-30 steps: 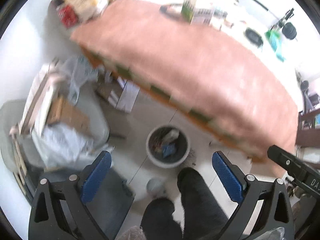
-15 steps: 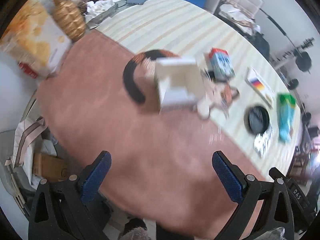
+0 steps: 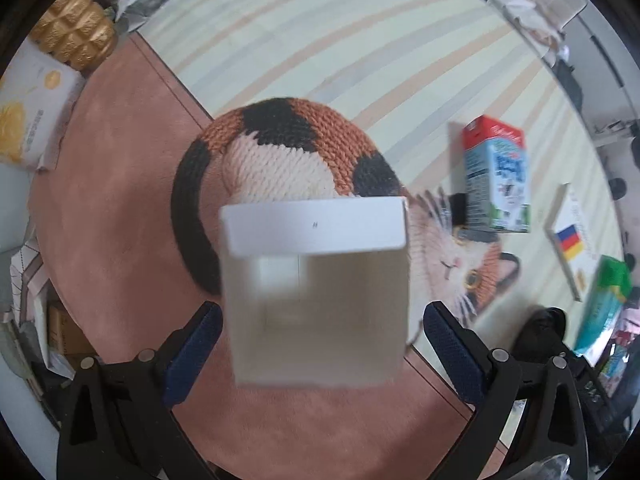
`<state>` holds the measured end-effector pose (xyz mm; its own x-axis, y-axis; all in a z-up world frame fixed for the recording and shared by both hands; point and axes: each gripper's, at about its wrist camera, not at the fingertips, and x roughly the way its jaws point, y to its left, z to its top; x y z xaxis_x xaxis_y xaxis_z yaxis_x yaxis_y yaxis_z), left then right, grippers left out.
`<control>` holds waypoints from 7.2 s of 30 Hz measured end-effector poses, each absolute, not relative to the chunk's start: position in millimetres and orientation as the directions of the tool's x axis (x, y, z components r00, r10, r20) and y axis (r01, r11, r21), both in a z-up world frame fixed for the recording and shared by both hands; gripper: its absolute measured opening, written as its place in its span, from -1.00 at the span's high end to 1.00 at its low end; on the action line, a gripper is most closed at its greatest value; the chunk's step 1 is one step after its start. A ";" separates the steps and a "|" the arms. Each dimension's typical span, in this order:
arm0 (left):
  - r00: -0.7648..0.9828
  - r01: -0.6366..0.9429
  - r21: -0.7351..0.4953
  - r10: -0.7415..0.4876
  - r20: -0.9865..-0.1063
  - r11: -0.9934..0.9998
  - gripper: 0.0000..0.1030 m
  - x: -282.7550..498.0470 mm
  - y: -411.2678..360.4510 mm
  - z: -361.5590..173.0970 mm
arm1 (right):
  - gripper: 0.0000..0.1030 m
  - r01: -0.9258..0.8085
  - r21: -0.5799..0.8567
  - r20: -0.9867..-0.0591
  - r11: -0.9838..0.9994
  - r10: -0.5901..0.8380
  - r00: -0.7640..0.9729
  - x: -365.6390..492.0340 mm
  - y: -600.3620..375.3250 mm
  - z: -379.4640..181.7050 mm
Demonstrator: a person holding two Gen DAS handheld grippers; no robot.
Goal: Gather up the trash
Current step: 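Grasp the open white box with the left tool while the right tool grasps the black lid, then carry the white box over the trash bin and open the left tool, then raise both tools away from the trash bin back toward the table, then grasp the Perfectlands milk carton with the left tool while the right tool grasps the blue-green bag, then carry the carton and bag down over the trash bin and open both tools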
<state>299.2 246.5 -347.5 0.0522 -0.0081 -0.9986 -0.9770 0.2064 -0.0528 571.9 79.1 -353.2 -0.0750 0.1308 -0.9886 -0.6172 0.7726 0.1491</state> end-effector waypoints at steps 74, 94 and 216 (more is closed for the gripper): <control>0.206 -0.912 -0.263 -0.202 -0.957 0.314 -0.47 12.3 -40.2 -645.1 | -0.67 -0.600 0.328 -0.934 0.730 0.155 -0.321 156.4 -250.7 -646.5; -0.058 -0.913 0.039 -0.036 -0.998 0.407 -1.00 -2.9 -44.7 -678.8 | -1.00 -0.736 0.135 -0.982 0.663 -0.012 -0.191 156.4 -212.7 -754.6; 0.259 -0.833 -0.002 0.387 -0.885 0.554 0.10 217.7 44.9 -213.4 | 0.44 -0.750 0.232 -0.872 0.619 0.474 0.121 438.0 -81.3 -175.8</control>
<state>217.7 44.9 -213.4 0.2593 0.3869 -0.8849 -0.8326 0.5539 -0.0018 438.0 -81.3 -175.8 0.1206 0.4740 -0.8722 -0.7504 0.6187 0.2325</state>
